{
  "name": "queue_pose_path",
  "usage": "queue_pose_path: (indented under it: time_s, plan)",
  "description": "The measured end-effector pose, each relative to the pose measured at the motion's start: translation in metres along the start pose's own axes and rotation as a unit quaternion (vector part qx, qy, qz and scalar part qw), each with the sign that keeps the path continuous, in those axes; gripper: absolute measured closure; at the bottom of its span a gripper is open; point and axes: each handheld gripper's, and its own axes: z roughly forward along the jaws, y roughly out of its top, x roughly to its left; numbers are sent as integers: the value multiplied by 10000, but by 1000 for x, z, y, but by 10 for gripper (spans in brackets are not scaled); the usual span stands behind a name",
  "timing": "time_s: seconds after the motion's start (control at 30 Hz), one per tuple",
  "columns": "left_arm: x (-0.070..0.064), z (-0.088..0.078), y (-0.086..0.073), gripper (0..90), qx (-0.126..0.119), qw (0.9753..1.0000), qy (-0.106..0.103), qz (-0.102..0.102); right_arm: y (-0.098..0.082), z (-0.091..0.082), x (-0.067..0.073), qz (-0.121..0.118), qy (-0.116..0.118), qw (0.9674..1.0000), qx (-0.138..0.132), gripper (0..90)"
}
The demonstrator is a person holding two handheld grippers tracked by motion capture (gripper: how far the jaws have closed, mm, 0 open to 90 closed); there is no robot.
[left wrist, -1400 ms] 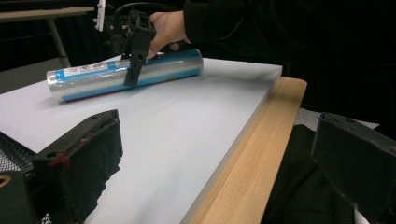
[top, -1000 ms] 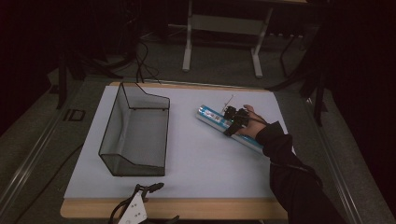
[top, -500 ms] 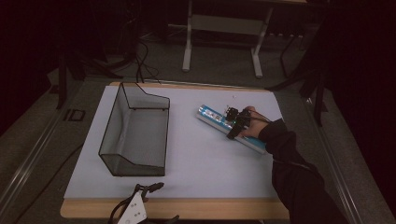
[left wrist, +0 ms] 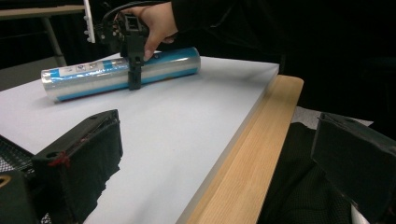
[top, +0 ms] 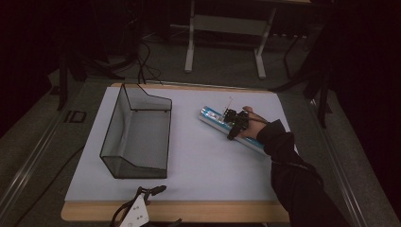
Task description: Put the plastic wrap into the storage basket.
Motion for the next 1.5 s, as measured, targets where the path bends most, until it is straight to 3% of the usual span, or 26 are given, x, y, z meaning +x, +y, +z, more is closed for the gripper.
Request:
queue_pose_path:
  time_s: [0.17,0.43,0.63,0.93,1.07,1.1,1.2,1.23,1.3,1.37,1.4,1.43,1.5]
  plan:
    - [-1,1,0,24,6,10000,-18,0,-2,1,-3,213,174,9996,-54,314]
    - [1,0,0,25,5,10000,27,6,-1,-2,0,344,111,9993,60,318]
    - [0,2,0,24,15,10000,16,16,-2,-16,-1,513,118,9986,14,318]
    - [1,1,1,24,3,10000,37,38,0,-58,-7,927,-75,9936,-648,318]
    - [0,1,1,25,0,10000,41,49,3,-70,-5,957,-146,9927,-719,318]
    - [0,1,1,24,-7,10000,51,52,7,-82,-2,1063,-149,9904,-871,318]
    - [0,1,2,24,-16,10000,59,47,9,-89,1,1150,-138,9879,-1030,318]
    - [1,1,1,25,-25,10000,51,17,13,-97,4,1261,-48,9841,-1251,318]
    - [1,0,1,24,-12,10000,52,8,15,-100,5,1307,32,9827,-1312,318]
    - [1,0,1,24,-12,10000,53,4,21,-109,11,1406,237,9774,-1558,318]
    - [1,0,1,24,-30,10000,56,14,21,-109,11,1406,237,9774,-1558,318]
    - [0,0,1,25,-50,10000,55,21,28,-115,17,1438,345,9746,-1682,318]
    - [0,0,2,25,-45,10000,50,40,30,-118,20,1437,335,9741,-1711,318]
